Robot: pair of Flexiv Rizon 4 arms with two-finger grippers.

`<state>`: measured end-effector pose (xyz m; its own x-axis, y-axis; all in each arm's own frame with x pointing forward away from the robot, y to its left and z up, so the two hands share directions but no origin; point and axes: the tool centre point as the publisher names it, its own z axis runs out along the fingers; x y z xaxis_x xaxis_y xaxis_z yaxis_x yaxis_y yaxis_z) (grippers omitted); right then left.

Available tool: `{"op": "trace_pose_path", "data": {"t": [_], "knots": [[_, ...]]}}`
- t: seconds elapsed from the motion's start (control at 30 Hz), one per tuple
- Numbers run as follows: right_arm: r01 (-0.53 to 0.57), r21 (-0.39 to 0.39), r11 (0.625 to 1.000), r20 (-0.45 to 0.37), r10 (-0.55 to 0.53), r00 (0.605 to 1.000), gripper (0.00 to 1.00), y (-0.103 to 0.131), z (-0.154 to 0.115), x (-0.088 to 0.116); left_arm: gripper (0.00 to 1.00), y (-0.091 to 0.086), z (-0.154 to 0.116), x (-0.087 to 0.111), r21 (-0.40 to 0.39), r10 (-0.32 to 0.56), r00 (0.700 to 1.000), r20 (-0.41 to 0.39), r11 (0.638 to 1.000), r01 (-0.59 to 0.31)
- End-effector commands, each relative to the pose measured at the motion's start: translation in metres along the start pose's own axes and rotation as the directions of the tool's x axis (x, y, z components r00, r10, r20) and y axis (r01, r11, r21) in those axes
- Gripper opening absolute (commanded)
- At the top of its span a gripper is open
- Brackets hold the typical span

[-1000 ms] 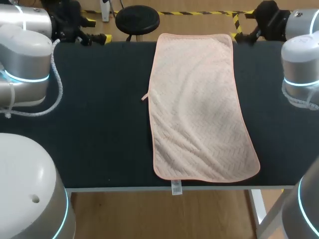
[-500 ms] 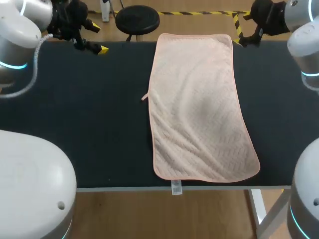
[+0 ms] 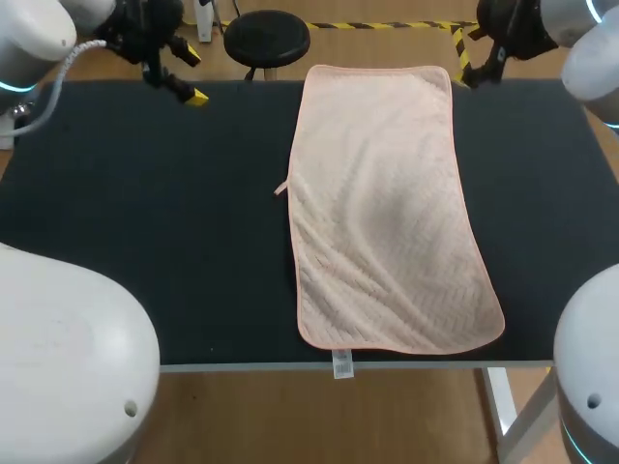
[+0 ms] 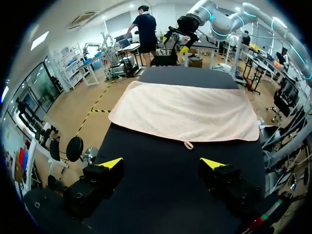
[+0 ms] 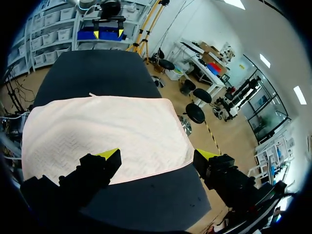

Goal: Fold the towel

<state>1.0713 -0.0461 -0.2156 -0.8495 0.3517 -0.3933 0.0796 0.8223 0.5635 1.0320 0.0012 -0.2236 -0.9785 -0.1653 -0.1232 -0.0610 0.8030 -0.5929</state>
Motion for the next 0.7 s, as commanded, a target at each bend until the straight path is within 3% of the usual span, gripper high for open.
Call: {"op": "trace_pose_path", "data": {"t": [0.03, 0.13, 0.27, 0.43, 0.7], "knots": [[0.02, 0.126, 0.992, 0.005, -0.021, 1.0, 1.0, 0.005, 0.009, 0.007, 1.0, -0.011, 0.02, -0.007, -0.214, 0.074, 0.991, -0.116, 0.972, -0.097], [0.104, 0.212, 0.972, -0.047, -0.096, 0.994, 1.0, 0.006, 0.014, 0.015, 1.0, -0.015, 0.032, -0.005, -0.255, 0.111, 0.98, -0.165, 0.955, -0.151], [0.223, 0.33, 0.917, -0.182, -0.17, 0.969, 1.0, 0.003, 0.018, 0.023, 1.0, -0.022, 0.046, -0.002, -0.275, 0.147, 0.969, -0.201, 0.941, -0.2], [0.203, 0.399, 0.894, -0.226, -0.119, 0.967, 1.0, -0.009, 0.021, 0.029, 1.0, -0.028, 0.066, 0.004, -0.294, 0.182, 0.954, -0.24, 0.922, -0.25], [0.161, 0.481, 0.862, -0.312, -0.004, 0.95, 1.0, -0.029, 0.034, 0.059, 1.0, -0.027, 0.103, 0.016, -0.348, 0.196, 0.937, -0.29, 0.89, -0.294]]}}
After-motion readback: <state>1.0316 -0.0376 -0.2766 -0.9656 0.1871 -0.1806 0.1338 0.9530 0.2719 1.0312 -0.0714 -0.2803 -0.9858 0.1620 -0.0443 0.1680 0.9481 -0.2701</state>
